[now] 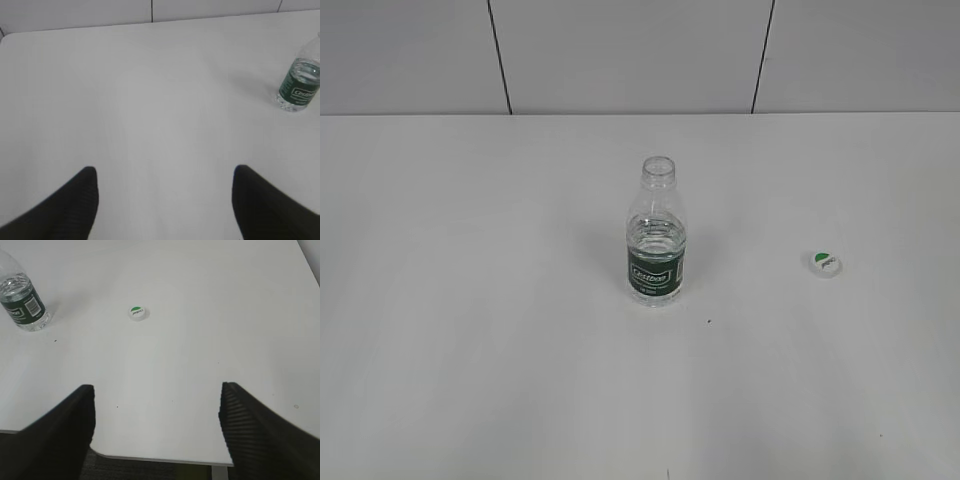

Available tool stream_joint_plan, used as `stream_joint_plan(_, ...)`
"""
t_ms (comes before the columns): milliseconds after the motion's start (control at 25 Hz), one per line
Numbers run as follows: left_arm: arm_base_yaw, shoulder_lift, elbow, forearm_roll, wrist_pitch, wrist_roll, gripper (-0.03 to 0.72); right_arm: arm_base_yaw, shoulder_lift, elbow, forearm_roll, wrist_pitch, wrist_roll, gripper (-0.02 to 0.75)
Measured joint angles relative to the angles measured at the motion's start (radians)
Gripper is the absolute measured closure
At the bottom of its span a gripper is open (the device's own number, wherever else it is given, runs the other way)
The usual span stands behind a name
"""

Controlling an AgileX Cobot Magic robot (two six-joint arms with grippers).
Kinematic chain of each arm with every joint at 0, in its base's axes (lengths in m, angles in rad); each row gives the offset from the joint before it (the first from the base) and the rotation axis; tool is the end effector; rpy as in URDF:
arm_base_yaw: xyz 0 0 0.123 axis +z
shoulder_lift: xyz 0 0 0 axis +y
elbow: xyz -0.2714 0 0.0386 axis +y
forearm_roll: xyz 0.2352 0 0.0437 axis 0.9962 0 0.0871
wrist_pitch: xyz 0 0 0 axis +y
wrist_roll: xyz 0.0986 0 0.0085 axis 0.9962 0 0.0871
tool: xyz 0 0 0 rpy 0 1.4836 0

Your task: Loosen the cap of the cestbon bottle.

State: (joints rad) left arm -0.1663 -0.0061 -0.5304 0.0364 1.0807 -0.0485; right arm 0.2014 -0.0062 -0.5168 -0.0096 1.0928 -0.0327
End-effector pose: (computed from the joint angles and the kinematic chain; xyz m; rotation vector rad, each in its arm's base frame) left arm -0.0025 0.0036 0.2740 0.1165 2.0251 -0.0922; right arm -0.0019 -0.0012 0.2692 -0.2392 2.0407 0.0933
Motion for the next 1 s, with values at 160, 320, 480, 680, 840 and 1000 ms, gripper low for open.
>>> stream_joint_plan(160, 0.0, 0.0, 0.01, 0.018, -0.005, 0.01, 0.184, 0.0, 0.0, 0.0, 0.0, 0.0, 0.0, 0.148)
stream_joint_plan(320, 0.0, 0.0, 0.01, 0.017, -0.008, 0.028, 0.185, 0.0, 0.0, 0.0, 0.0, 0.0, 0.0, 0.148)
stream_joint_plan(480, 0.0, 0.0, 0.01, 0.017, -0.008, 0.032, 0.192, 0.0, 0.0, 0.0, 0.0, 0.0, 0.0, 0.148)
stream_joint_plan(680, 0.0, 0.0, 0.01, 0.02, -0.008, 0.032, 0.2, 0.0, 0.0, 0.0, 0.0, 0.0, 0.0, 0.148)
stream_joint_plan(840, 0.016, 0.0, 0.01, 0.021, -0.008, 0.032, 0.214, 0.0, 0.0, 0.0, 0.0, 0.0, 0.0, 0.148)
stream_joint_plan(1000, 0.091, 0.0, 0.01, 0.021, -0.008, 0.032, 0.216, 0.0, 0.0, 0.0, 0.0, 0.0, 0.0, 0.148)
